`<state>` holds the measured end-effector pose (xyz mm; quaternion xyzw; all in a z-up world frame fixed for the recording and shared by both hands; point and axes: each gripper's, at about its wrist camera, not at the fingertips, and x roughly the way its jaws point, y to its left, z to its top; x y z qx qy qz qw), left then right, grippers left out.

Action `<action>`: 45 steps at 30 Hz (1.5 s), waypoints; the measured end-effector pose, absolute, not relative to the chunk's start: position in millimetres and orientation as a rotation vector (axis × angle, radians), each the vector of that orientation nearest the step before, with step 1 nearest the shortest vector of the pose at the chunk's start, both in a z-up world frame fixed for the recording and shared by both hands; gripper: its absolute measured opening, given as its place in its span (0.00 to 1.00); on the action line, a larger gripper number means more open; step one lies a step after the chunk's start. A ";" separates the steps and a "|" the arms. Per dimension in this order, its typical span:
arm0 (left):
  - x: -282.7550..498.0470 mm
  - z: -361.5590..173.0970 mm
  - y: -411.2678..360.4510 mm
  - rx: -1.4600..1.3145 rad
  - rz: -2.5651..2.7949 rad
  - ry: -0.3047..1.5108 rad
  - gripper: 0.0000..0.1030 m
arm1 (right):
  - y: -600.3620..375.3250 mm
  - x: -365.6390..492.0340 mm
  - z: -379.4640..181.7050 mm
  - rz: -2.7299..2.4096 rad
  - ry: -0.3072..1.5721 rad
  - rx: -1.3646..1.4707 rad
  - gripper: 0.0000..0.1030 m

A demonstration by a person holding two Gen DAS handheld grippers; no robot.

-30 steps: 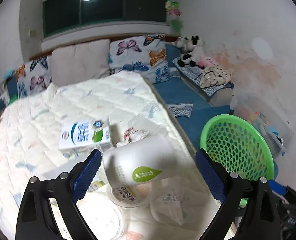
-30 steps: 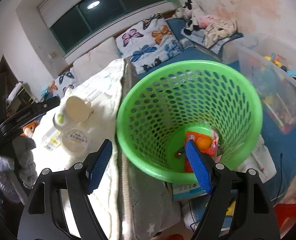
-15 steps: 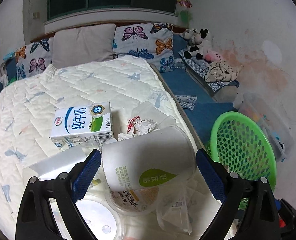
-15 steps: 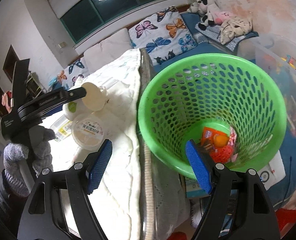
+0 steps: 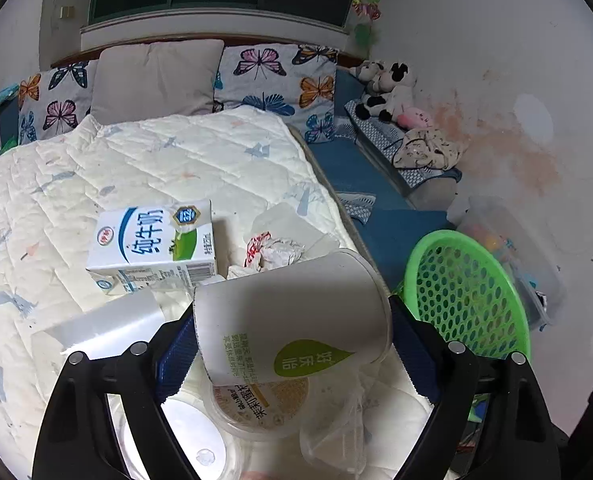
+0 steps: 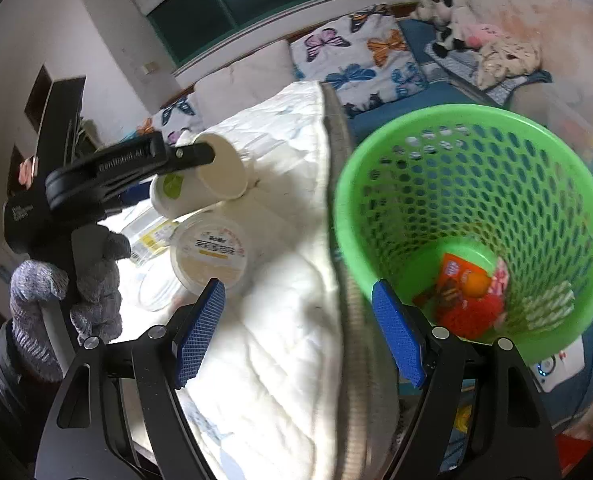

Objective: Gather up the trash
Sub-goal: 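Grasp the white paper cup on the bed with the left tool, then grasp the clear jelly cup with the right tool while the left tool holds the paper cup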

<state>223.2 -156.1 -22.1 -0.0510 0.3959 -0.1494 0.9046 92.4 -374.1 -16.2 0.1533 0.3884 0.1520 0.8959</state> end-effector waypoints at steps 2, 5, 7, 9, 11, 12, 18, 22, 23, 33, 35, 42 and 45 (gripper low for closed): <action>219.3 -15.0 -152.8 -0.107 -0.319 0.802 0.82 | -367.8 95.5 -15.1 0.339 0.809 0.303 0.74; 214.7 -4.5 -146.9 -0.113 -0.323 0.777 0.82 | -355.2 102.9 -13.5 0.393 0.819 0.285 0.77; 212.4 1.8 -141.1 -0.121 -0.322 0.765 0.82 | -348.5 105.7 -12.9 0.424 0.819 0.277 0.78; 210.8 6.3 -134.6 -0.128 -0.321 0.755 0.82 | -339.5 110.1 -11.8 0.461 0.818 0.260 0.81; 208.5 9.9 -127.7 -0.139 -0.318 0.746 0.82 | -331.6 115.5 -12.6 0.485 0.823 0.244 0.82; 207.7 11.4 -125.0 -0.142 -0.317 0.744 0.82 | -327.4 117.8 -12.6 0.497 0.828 0.240 0.82; 202.5 14.0 -107.9 -0.153 -0.298 0.737 0.82 | -308.1 137.3 -19.3 0.558 0.856 0.200 0.83; 200.2 13.7 -98.7 -0.157 -0.287 0.735 0.82 | -298.7 152.1 -23.7 0.576 0.879 0.182 0.83; 200.0 13.5 -96.6 -0.159 -0.285 0.736 0.82 | -297.6 154.9 -25.5 0.575 0.884 0.179 0.83; 200.1 11.1 -86.3 -0.169 -0.264 0.740 0.82 | -293.1 171.0 -37.5 0.601 0.927 0.179 0.82; 200.2 9.3 -86.6 -0.169 -0.263 0.745 0.82 | -291.5 168.7 -37.3 0.602 0.922 0.165 0.78; 199.9 9.5 -89.7 -0.162 -0.267 0.748 0.82 | -296.6 161.1 -33.8 0.591 0.903 0.179 0.64; 199.3 10.6 -92.5 -0.158 -0.272 0.746 0.82 | -302.4 154.8 -27.1 0.582 0.884 0.191 0.64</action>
